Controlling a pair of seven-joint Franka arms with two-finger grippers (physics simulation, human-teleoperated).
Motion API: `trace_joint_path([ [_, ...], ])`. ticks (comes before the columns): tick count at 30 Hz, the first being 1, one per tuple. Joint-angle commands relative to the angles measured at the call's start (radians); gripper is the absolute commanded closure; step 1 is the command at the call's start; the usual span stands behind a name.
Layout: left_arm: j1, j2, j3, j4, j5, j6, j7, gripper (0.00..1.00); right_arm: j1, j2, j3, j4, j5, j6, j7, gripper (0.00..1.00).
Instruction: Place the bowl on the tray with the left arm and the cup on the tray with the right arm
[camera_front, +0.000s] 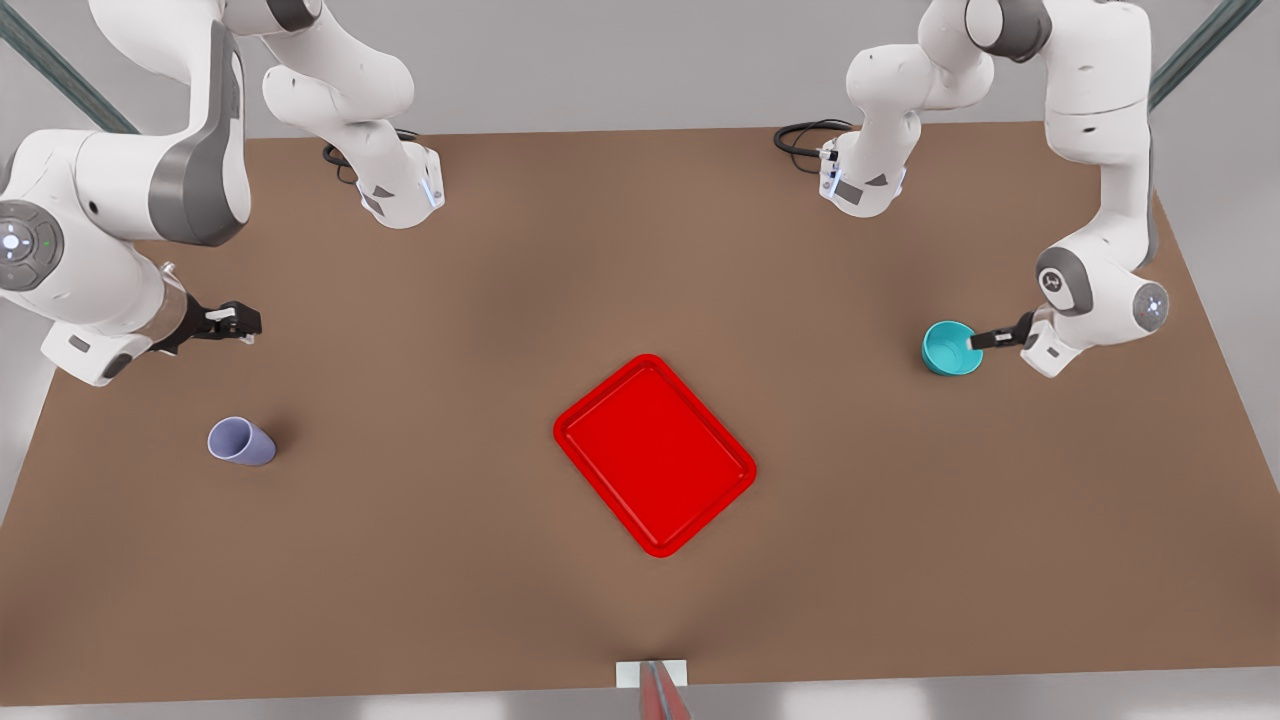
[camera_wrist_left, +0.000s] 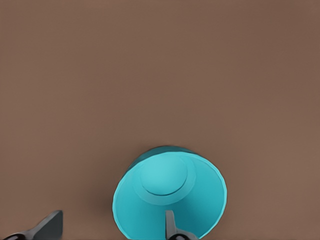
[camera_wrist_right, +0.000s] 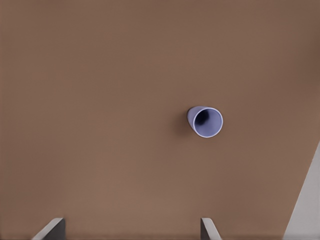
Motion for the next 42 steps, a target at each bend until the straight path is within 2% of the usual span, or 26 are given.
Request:
trace_joint_path([
  [1, -0.001, 0.008, 0.0, -0.01, -0.037, 0.119, 0.216, 0.0, -0.001, -0.001, -0.002, 0.0, 0.001, -0.003, -0.022, 0.0],
  [6, -0.015, 0.065, -0.001, -0.016, -0.043, 0.127, 0.216, 0.0, 0.0, -0.001, -0.002, 0.0, 0.001, -0.007, -0.021, 0.0],
  [8, -0.016, 0.071, -0.001, -0.016, -0.043, 0.127, 0.216, 0.34, 0.0, -0.001, -0.002, 0.0, 0.001, -0.007, -0.021, 0.0],
  [9, -0.016, 0.071, -0.001, -0.016, -0.043, 0.127, 0.216, 0.46, 0.0, -0.001, -0.002, 0.0, 0.001, -0.007, -0.021, 0.0],
  [14, -0.022, 0.08, -0.004, -0.016, -0.067, 0.127, 0.216, 0.47, 0.0, -0.001, -0.002, 0.0, 0.001, -0.009, -0.022, 0.0],
  [16, -0.022, 0.085, -0.006, -0.016, -0.067, 0.127, 0.216, 0.66, 0.0, -0.001, -0.003, 0.002, 0.001, -0.009, -0.025, 0.0],
  [17, -0.022, 0.086, -0.006, -0.016, -0.067, 0.125, 0.215, 0.79, 0.0, -0.001, -0.003, 0.0, 0.001, -0.009, -0.025, 0.0],
  [21, -0.038, 0.077, -0.016, 0.004, -0.064, 0.119, 0.203, 0.79, 0.0, -0.001, -0.008, 0.002, 0.001, -0.007, -0.025, 0.0],
  [23, -0.047, 0.053, -0.036, 0.082, -0.066, 0.033, 0.158, 0.79, 0.0, -0.001, -0.009, 0.0, 0.001, -0.007, -0.028, 0.0],
  [25, -0.07, 0.036, -0.042, 0.098, -0.066, 0.021, 0.098, 0.79, 0.0, -0.001, -0.009, 0.0, 0.001, -0.007, -0.028, 0.0],
  [26, -0.078, 0.021, -0.042, 0.142, -0.066, -0.042, 0.088, 0.79, 0.0, -0.001, -0.009, 0.0, 0.001, -0.007, -0.028, 0.0],
  [27, -0.094, 0.011, -0.047, 0.257, -0.067, -0.169, 0.005, 0.79, 0.0, 0.001, -0.009, 0.002, 0.001, -0.007, -0.025, 0.0],
  [29, -0.191, 0.028, -0.144, 0.421, -0.06, -0.22, -0.351, 0.79, 0.0, 0.005, -0.023, 0.0, 0.001, -0.003, -0.021, 0.0],
  [31, -0.351, 0.186, -0.142, 0.703, -0.06, -0.335, -0.652, 0.79, -0.004, 0.076, -0.041, 0.002, 0.002, 0.025, -0.021, 0.0],
  [34, -0.536, 0.375, -0.144, 0.921, -0.069, -0.347, -0.943, 0.79, -0.021, 0.126, -0.071, -0.044, 0.007, 0.131, -0.031, 0.0],
  [36, -0.55, 0.496, -0.181, 1.059, -0.075, -0.309, -1.063, 0.79, -0.02, 0.146, -0.113, -0.101, 0.008, 0.236, -0.045, 0.0],
  [39, -0.542, 0.574, -0.214, 1.116, -0.08, -0.173, -1.166, 0.79, -0.018, 0.146, -0.156, -0.222, 0.014, 0.401, -0.065, 0.0],
  [42, -0.544, 0.594, -0.243, 1.113, -0.077, -0.151, -1.172, 0.79, -0.018, 0.145, -0.173, -0.348, 0.016, 0.568, -0.065, 0.0],
])
